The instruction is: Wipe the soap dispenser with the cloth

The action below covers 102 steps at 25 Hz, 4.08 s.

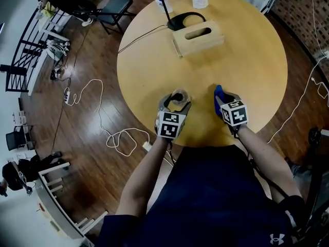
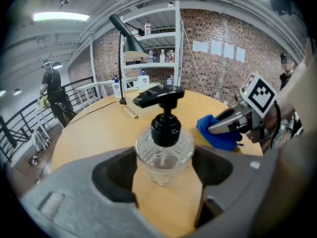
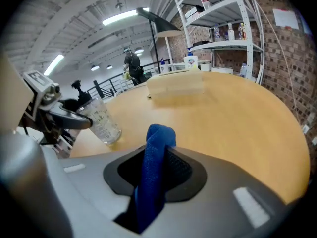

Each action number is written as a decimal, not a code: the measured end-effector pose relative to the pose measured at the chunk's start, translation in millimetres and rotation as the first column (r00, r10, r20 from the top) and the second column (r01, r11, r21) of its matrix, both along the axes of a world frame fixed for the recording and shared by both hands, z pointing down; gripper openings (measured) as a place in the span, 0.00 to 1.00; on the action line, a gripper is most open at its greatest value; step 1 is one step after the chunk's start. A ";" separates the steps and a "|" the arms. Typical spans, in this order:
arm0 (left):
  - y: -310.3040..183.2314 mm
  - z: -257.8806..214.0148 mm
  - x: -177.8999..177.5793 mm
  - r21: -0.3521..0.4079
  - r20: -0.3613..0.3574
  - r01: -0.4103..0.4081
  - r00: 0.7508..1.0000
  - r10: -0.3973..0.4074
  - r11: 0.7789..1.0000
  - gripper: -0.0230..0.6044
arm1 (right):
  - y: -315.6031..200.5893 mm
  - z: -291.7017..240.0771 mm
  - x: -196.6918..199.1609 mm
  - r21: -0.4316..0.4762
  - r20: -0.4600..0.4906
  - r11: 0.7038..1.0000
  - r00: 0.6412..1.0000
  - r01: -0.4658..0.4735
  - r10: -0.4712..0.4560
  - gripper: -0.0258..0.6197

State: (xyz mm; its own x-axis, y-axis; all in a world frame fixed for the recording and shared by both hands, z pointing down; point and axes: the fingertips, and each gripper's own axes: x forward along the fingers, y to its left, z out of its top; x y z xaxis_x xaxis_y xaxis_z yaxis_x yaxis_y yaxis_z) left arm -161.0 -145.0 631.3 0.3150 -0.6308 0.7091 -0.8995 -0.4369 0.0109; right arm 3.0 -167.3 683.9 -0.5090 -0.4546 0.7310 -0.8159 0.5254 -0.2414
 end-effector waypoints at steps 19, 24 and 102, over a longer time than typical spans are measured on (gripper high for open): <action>35.7 -0.8 79.3 0.074 -0.110 -0.150 0.981 0.158 0.986 0.58 | 44.1 -165.5 -100.5 0.217 -0.057 0.913 0.938 0.345 -0.341 0.16; 37.4 1.4 81.5 0.091 -0.109 -0.174 0.977 0.184 0.980 0.58 | 65.6 -172.5 -123.4 0.240 -0.185 0.862 0.893 0.447 -0.411 0.16; 37.5 -16.7 65.8 -0.151 0.179 -0.549 0.803 0.569 0.822 0.56 | 26.9 -104.0 -76.2 -0.074 0.257 0.957 0.933 0.280 -0.253 0.16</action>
State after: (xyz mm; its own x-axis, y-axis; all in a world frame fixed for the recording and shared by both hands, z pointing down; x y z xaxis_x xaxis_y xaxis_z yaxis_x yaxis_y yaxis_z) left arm -95.3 -107.4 614.6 0.4344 -0.3231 0.8408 -0.4846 -0.8707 -0.0842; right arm -73.2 -140.4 579.9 -0.7682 -0.2037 0.6069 -0.5591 0.6752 -0.4811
